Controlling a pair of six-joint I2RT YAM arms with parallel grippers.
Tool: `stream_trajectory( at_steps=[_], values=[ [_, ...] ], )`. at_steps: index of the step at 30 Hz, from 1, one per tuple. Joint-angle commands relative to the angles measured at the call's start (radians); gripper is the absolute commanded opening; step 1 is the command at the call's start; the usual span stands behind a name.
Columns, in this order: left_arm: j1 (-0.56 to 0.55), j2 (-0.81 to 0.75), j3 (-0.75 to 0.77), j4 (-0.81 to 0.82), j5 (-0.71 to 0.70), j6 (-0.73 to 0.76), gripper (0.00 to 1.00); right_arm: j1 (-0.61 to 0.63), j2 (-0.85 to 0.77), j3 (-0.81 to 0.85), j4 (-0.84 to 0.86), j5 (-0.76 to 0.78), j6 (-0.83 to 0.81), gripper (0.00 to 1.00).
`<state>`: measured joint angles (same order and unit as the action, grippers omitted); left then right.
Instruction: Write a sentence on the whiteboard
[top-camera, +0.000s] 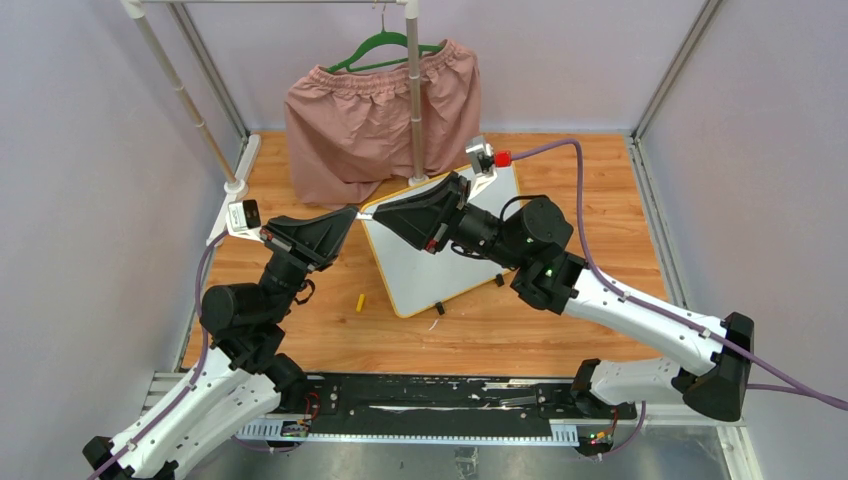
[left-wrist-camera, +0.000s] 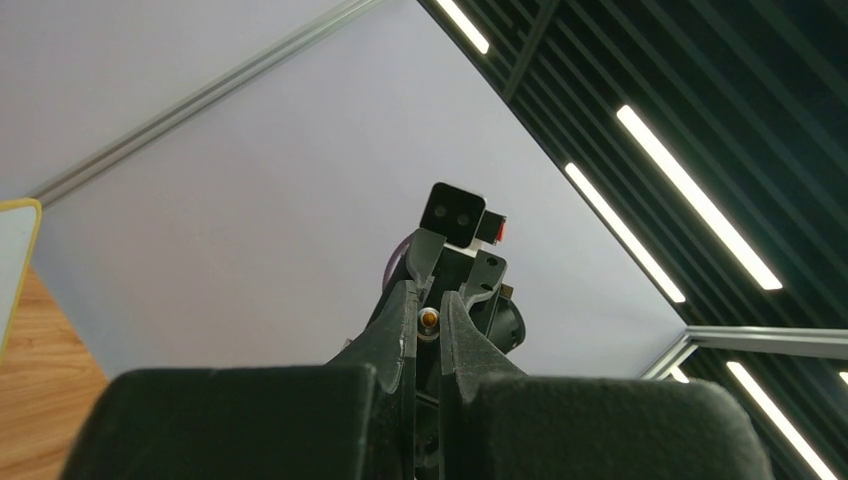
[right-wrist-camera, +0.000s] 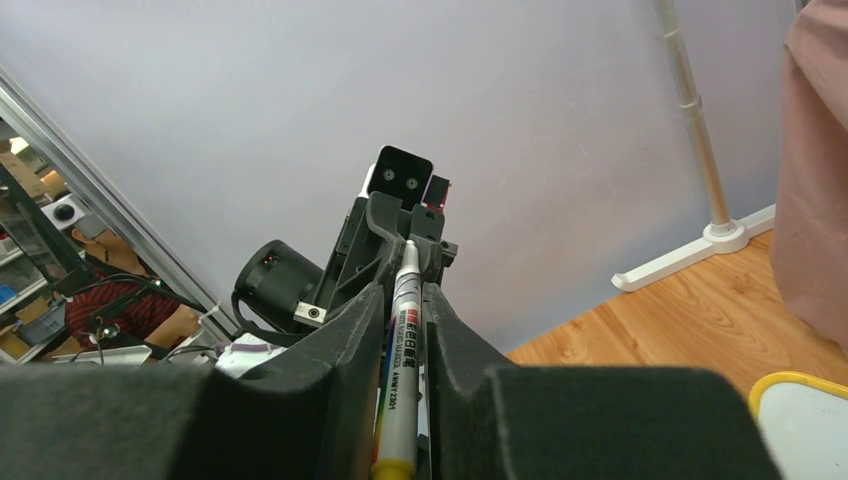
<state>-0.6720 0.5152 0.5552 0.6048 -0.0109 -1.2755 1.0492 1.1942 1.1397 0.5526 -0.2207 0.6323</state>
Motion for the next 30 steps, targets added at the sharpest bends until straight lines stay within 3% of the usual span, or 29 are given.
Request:
stream_trajectory(
  at_steps=[1, 4, 6, 12, 22, 27, 30],
  values=[
    [-0.009, 0.002, 0.014, 0.032, 0.002, -0.006, 0.0, 0.009, 0.003, 0.041, 0.006, -0.029, -0.005, 0.19],
    [-0.009, 0.002, 0.013, 0.032, 0.002, -0.005, 0.0, 0.009, 0.005, 0.043, 0.005, -0.04, -0.005, 0.07],
    [-0.009, 0.002, 0.014, 0.032, 0.0, -0.003, 0.0, 0.009, 0.005, 0.045, 0.001, -0.048, -0.005, 0.05],
    [-0.009, 0.002, 0.015, 0.032, -0.008, 0.008, 0.0, 0.009, -0.001, 0.049, -0.031, -0.053, -0.004, 0.26],
    [-0.009, 0.018, 0.021, 0.032, 0.005, 0.011, 0.0, 0.009, -0.012, 0.066, -0.083, -0.053, -0.021, 0.19],
    [-0.009, 0.022, 0.022, 0.032, 0.005, 0.007, 0.0, 0.009, -0.02, 0.063, -0.085, -0.044, -0.025, 0.32],
    [-0.009, 0.022, 0.022, 0.032, 0.005, 0.008, 0.0, 0.009, -0.026, 0.064, -0.094, -0.035, -0.029, 0.33]
  ],
)
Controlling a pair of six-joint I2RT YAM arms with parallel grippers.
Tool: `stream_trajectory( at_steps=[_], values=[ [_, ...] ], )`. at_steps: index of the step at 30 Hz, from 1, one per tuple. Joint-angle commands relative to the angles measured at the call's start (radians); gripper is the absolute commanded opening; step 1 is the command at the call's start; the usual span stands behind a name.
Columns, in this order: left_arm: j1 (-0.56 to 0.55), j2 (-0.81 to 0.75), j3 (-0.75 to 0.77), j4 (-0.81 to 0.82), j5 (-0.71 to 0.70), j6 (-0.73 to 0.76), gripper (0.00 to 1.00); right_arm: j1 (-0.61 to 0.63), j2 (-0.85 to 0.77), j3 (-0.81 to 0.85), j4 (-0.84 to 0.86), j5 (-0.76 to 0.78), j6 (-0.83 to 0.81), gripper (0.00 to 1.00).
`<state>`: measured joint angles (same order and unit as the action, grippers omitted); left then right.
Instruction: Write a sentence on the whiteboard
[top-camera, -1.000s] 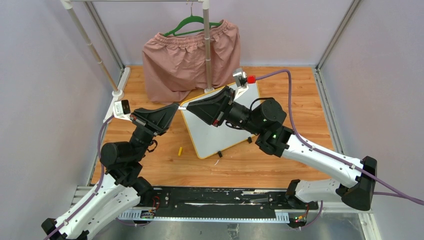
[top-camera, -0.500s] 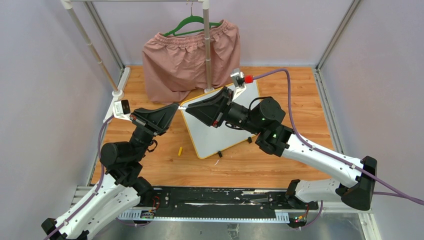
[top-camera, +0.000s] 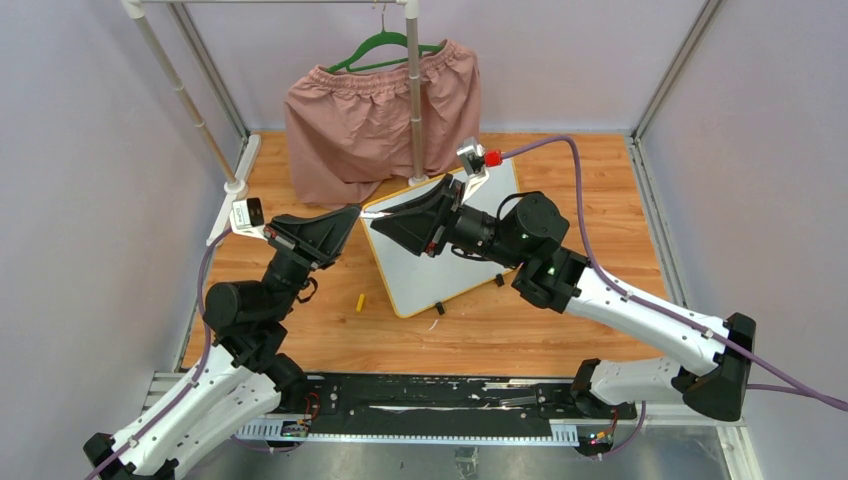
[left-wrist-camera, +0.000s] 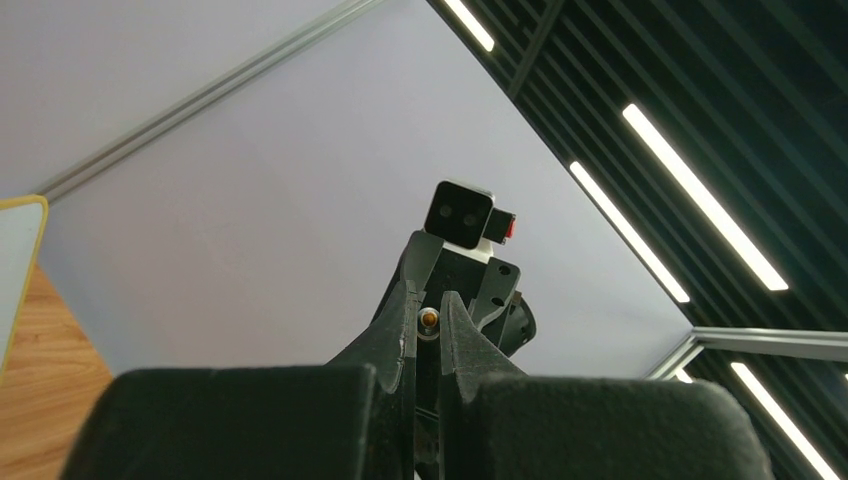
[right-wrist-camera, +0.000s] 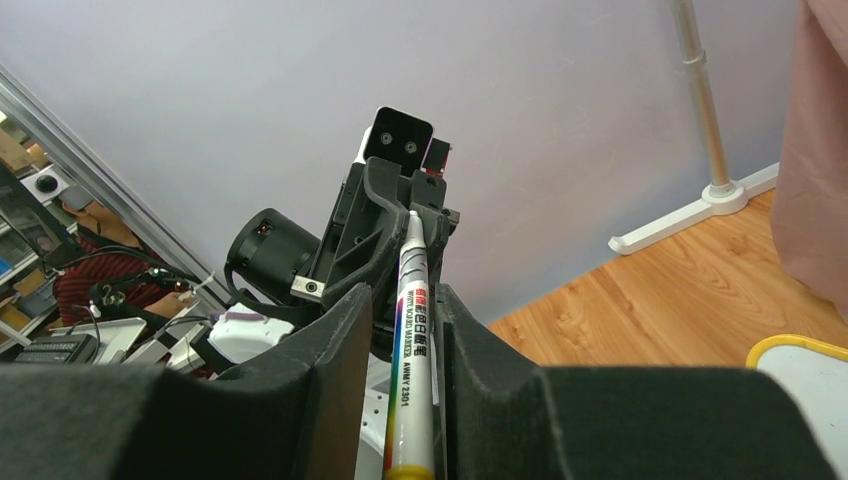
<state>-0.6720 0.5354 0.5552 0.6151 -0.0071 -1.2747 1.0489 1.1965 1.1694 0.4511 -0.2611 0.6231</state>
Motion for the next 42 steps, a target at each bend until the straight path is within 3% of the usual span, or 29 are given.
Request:
stream_trajectory(
  at_steps=[1, 5, 19, 26, 33, 42],
  values=[
    [-0.009, 0.001, 0.02, 0.022, 0.016, 0.009, 0.0, 0.008, -0.029, 0.037, 0.002, 0.006, -0.023, 0.33],
    [-0.009, -0.003, 0.017, 0.021, 0.016, 0.011, 0.0, 0.008, -0.033, 0.042, -0.013, 0.006, -0.028, 0.28],
    [-0.009, -0.012, 0.005, 0.022, 0.016, 0.017, 0.0, 0.003, -0.054, 0.033, -0.036, 0.022, -0.036, 0.32],
    [-0.009, -0.006, 0.005, 0.02, 0.024, 0.019, 0.0, 0.003, -0.048, 0.036, -0.034, 0.016, -0.035, 0.26],
    [-0.009, -0.004, 0.003, 0.02, 0.033, 0.021, 0.0, 0.002, -0.054, 0.03, -0.029, 0.032, -0.033, 0.39],
    [-0.01, -0.003, -0.002, 0.02, 0.042, 0.018, 0.0, -0.001, -0.061, 0.019, -0.018, 0.052, -0.031, 0.33]
  ],
)
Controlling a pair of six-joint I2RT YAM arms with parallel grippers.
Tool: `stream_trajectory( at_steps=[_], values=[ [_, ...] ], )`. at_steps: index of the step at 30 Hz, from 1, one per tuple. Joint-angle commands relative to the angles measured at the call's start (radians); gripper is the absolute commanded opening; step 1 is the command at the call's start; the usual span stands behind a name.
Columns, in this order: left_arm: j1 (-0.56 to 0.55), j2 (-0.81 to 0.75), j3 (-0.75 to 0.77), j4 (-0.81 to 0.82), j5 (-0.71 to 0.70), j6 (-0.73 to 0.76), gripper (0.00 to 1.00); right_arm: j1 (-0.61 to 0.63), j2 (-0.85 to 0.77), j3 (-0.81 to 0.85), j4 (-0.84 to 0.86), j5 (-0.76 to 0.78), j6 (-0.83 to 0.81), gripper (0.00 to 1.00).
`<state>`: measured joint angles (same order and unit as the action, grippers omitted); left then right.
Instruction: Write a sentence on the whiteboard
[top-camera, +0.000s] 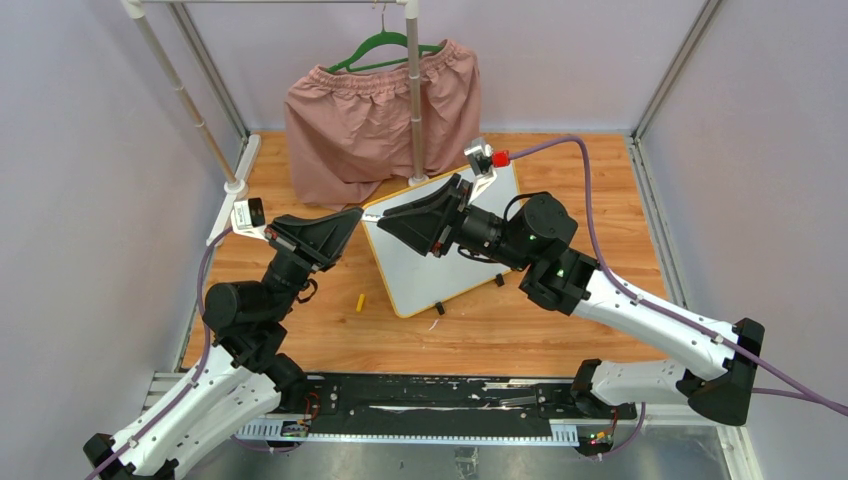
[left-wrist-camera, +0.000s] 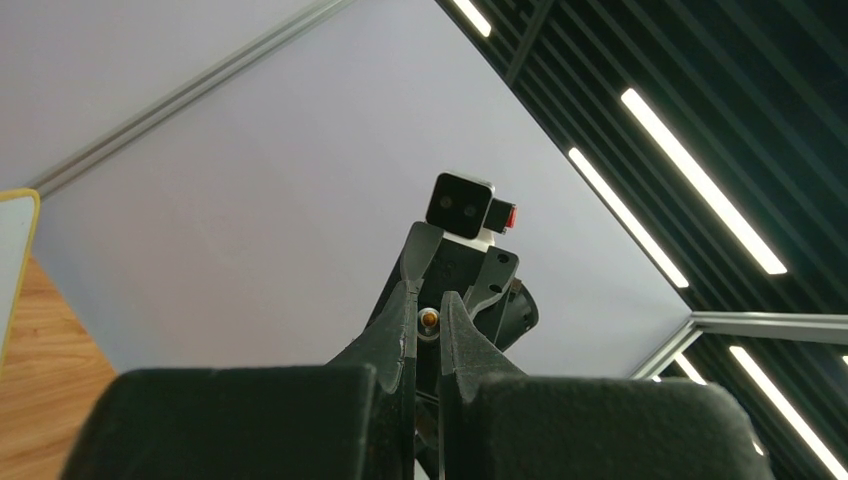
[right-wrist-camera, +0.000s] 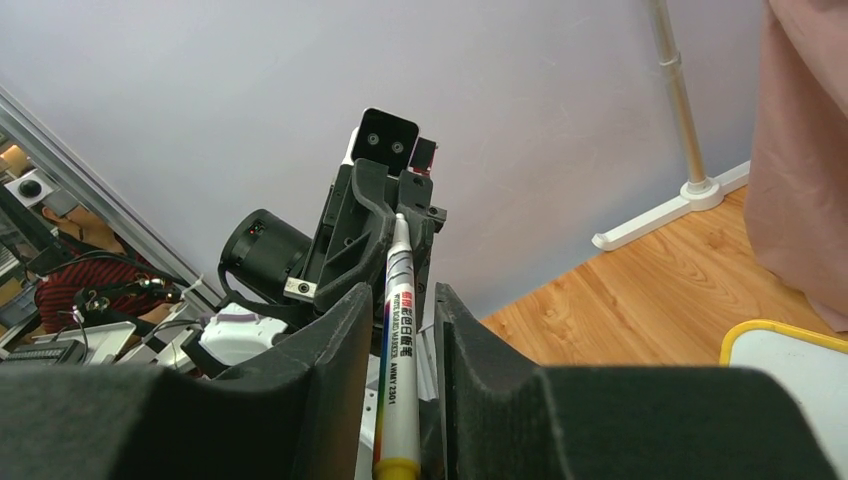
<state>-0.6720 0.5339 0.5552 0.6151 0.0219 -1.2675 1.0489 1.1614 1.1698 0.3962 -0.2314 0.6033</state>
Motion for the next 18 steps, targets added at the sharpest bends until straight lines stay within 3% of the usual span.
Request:
stream_trajectory(
  at_steps=[1, 12, 16, 18],
  values=[
    [-0.009, -0.002, -0.003, 0.02, 0.013, 0.011, 0.0, -0.001, -0.027, 0.019, 0.039, 0.022, -0.011, 0.32],
    [-0.009, 0.001, -0.005, 0.02, 0.018, 0.011, 0.0, -0.001, -0.02, 0.025, 0.033, -0.014, -0.01, 0.04],
    [-0.009, 0.004, -0.002, 0.02, 0.019, 0.014, 0.0, -0.001, -0.021, 0.031, 0.015, -0.043, -0.013, 0.02],
    [-0.009, 0.007, 0.0, 0.021, 0.022, 0.014, 0.0, -0.001, -0.021, 0.033, 0.005, -0.049, -0.012, 0.11]
  ],
)
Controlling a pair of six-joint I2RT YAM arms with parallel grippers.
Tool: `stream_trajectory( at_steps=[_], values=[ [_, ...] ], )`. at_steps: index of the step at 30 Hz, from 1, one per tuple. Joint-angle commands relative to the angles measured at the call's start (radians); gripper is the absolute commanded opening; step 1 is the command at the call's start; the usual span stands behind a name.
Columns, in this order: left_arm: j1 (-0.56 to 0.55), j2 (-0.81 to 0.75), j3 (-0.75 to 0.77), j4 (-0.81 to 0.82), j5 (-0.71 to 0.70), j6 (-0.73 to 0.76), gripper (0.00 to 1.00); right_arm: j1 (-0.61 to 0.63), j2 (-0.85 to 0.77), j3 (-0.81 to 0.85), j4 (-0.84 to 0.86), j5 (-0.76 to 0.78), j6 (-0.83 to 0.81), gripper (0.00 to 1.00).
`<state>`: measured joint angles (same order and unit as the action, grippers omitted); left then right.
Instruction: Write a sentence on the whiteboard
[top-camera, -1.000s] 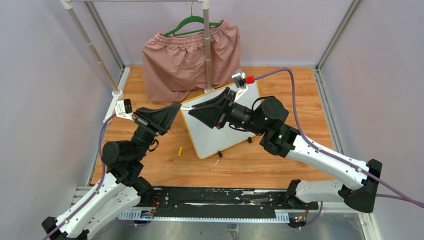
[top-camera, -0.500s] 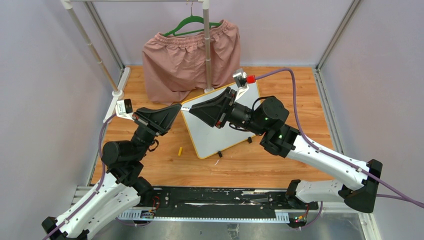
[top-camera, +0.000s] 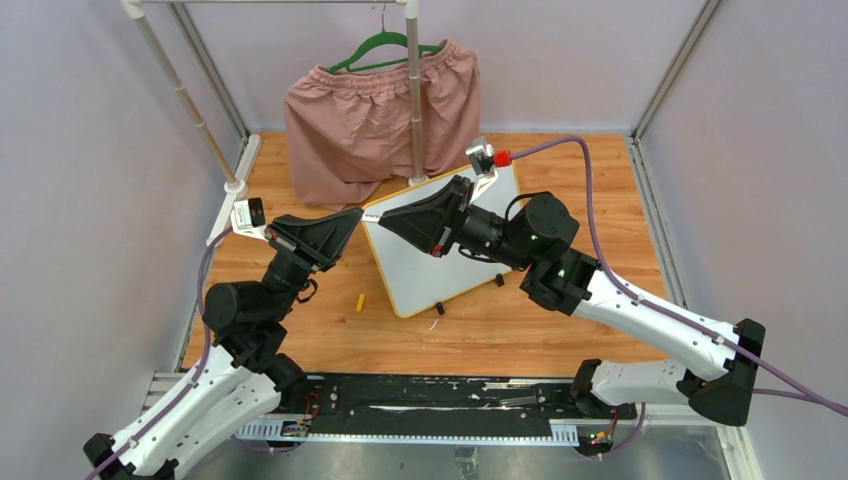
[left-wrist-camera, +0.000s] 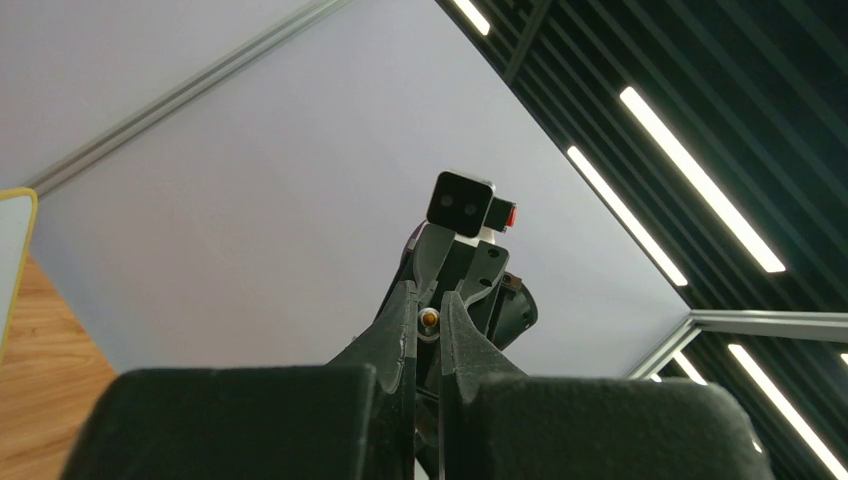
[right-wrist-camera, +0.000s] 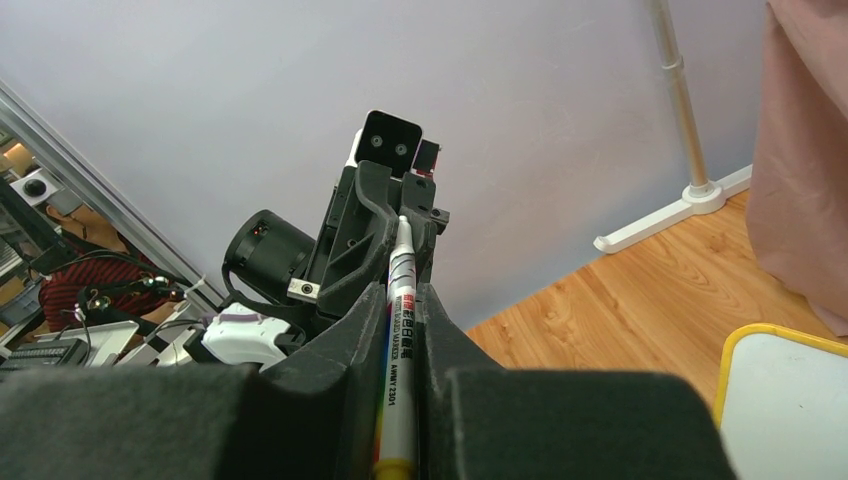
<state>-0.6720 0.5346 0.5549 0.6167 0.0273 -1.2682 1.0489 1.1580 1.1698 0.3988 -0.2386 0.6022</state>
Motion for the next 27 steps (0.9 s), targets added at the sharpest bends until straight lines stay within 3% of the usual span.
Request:
stream_trajectory(
  at_steps=[1, 14, 21, 24, 25, 27],
  values=[
    [-0.009, 0.008, 0.0, 0.018, 0.017, 0.015, 0.0, -0.001, -0.02, 0.032, 0.0, -0.04, -0.01, 0.15],
    [-0.009, 0.014, 0.0, 0.017, 0.025, 0.012, 0.0, -0.001, -0.022, 0.033, -0.009, -0.025, -0.01, 0.26],
    [-0.009, 0.014, -0.004, 0.017, 0.026, 0.009, 0.0, -0.001, -0.02, 0.033, -0.01, -0.035, -0.01, 0.01],
    [-0.009, 0.015, -0.007, 0.018, 0.025, 0.01, 0.0, -0.001, -0.026, 0.026, -0.007, -0.037, -0.011, 0.0],
    [-0.009, 0.015, -0.009, 0.017, 0.025, 0.012, 0.08, -0.001, -0.031, 0.024, -0.012, -0.035, -0.013, 0.0],
    [-0.009, 0.006, -0.018, 0.007, 0.018, 0.018, 0.42, -0.002, -0.05, 0.015, -0.031, -0.023, -0.027, 0.0]
  ],
)
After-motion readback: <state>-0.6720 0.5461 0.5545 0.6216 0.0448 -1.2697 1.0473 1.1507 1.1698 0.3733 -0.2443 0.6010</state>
